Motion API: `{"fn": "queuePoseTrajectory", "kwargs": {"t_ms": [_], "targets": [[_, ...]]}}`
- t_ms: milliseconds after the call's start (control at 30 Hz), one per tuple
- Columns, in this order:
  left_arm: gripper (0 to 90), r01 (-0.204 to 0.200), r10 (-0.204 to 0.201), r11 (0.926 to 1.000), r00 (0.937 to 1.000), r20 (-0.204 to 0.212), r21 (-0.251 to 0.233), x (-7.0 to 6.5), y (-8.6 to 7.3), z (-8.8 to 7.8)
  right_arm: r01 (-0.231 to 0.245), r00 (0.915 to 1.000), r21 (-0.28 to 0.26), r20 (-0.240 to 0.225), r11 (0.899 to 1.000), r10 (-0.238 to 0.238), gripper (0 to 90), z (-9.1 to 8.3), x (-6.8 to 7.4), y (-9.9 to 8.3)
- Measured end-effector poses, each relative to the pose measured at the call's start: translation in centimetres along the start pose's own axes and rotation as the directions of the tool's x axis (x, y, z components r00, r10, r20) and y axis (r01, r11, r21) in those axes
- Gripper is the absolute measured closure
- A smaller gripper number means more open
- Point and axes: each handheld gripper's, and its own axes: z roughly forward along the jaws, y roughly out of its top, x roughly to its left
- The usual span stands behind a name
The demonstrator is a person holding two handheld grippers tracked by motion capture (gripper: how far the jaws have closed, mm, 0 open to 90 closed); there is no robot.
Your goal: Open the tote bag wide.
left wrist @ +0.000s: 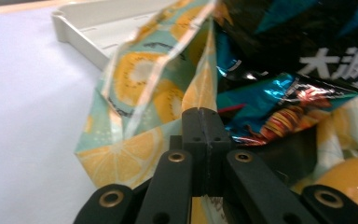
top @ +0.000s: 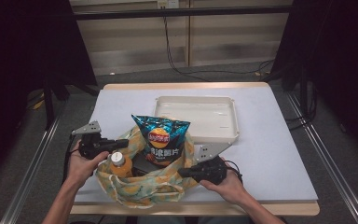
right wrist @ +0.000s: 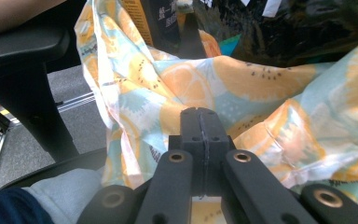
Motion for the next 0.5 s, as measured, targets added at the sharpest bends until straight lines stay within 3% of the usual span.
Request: {"fn": "queuePoseTrajectory", "kwargs": {"t_ms": [267,500], "targets": [[90.0,0.041,-0.043,0.9984,0.9976,-0.055,-0.038,1.1,0.3,0.0,-0.009,0.9998,-0.001,0.019,1.000,0.010,90.0,-2.4,0.5,-1.4],[90.0,0.058,-0.058,0.9983,0.9962,-0.066,-0.006,1.9,-0.1,1.3,-0.026,0.9991,0.015,0.034,1.000,0.026,90.0,-3.0,0.1,-2.8]]}}
